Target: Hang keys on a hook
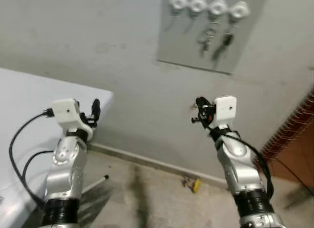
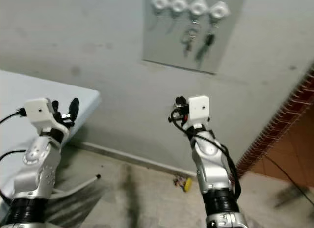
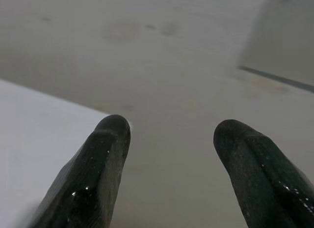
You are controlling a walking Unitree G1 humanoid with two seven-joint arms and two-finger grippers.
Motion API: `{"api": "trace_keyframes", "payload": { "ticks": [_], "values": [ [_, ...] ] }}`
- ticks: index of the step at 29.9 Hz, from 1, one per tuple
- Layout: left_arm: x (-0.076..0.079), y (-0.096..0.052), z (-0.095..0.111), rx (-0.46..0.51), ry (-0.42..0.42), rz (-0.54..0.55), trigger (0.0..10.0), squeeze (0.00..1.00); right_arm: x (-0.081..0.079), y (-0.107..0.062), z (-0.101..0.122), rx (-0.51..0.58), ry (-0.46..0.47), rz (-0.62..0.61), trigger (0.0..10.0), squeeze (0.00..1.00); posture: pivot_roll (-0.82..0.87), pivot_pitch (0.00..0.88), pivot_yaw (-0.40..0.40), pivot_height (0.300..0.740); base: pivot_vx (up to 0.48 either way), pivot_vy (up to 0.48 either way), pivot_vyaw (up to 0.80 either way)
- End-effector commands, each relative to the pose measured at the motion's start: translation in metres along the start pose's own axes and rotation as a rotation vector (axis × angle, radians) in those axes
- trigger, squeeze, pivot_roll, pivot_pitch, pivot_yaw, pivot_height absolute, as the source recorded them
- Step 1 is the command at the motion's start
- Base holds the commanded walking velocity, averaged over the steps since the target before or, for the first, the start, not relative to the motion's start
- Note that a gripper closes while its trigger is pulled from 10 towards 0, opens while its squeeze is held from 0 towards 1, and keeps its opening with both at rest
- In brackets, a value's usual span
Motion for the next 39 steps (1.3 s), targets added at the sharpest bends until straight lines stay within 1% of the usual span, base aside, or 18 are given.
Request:
{"api": "trace_keyframes", "payload": {
  "ticks": [1,5,20,25,39],
  "values": [
    [-0.006,-0.0007,0.0067,0.015,0.016,0.022,10.0,0.0,-0.0037,0.0026,0.0086,0.03,0.004,0.008,10.0,0.0,-0.11,0.0,-0.011,0.74,0.0,0.0,-0.76],
    [-0.0057,-0.0011,0.0056,0.008,0.013,0.018,10.0,0.0,-0.003,0.0021,0.0099,0.037,0.027,0.001,10.0,0.0,-0.11,0.0,-0.009,0.74,0.0,0.0,-0.1],
    [-0.007,-0.0006,0.0028,-0.023,-0.02,0.023,10.0,0.0,-0.0054,-0.0004,0.012,0.051,0.025,0.024,10.0,0.0,-0.11,0.0,-0.008,0.74,0.0,0.0,0.0],
    [-0.0078,-0.0011,0.0044,-0.018,-0.014,0.025,10.0,0.0,-0.0061,-0.0007,0.012,0.051,0.026,0.03,10.0,0.0,-0.11,0.0,-0.008,0.74,0.293,0.0,0.0],
    [-0.0085,-0.0007,0.0053,-0.017,-0.021,0.03,10.0,0.0,-0.0067,-0.0004,0.0122,0.052,0.027,0.037,10.0,0.0,-0.11,0.0,-0.009,0.74,0.4,0.0,0.0]
  ]
}}
Point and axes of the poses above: a point about 5 cm out from each wrist's last joint towards the gripper, its own y axis pointing out of the wrist towards the gripper, its own z axis along the axis of the wrist's last joint, x = y × z, the point moved 5 cm from there along y, pointing out of the wrist towards the gripper, and after that the axes turned 8 degrees about -y, right-handed, at the moved point
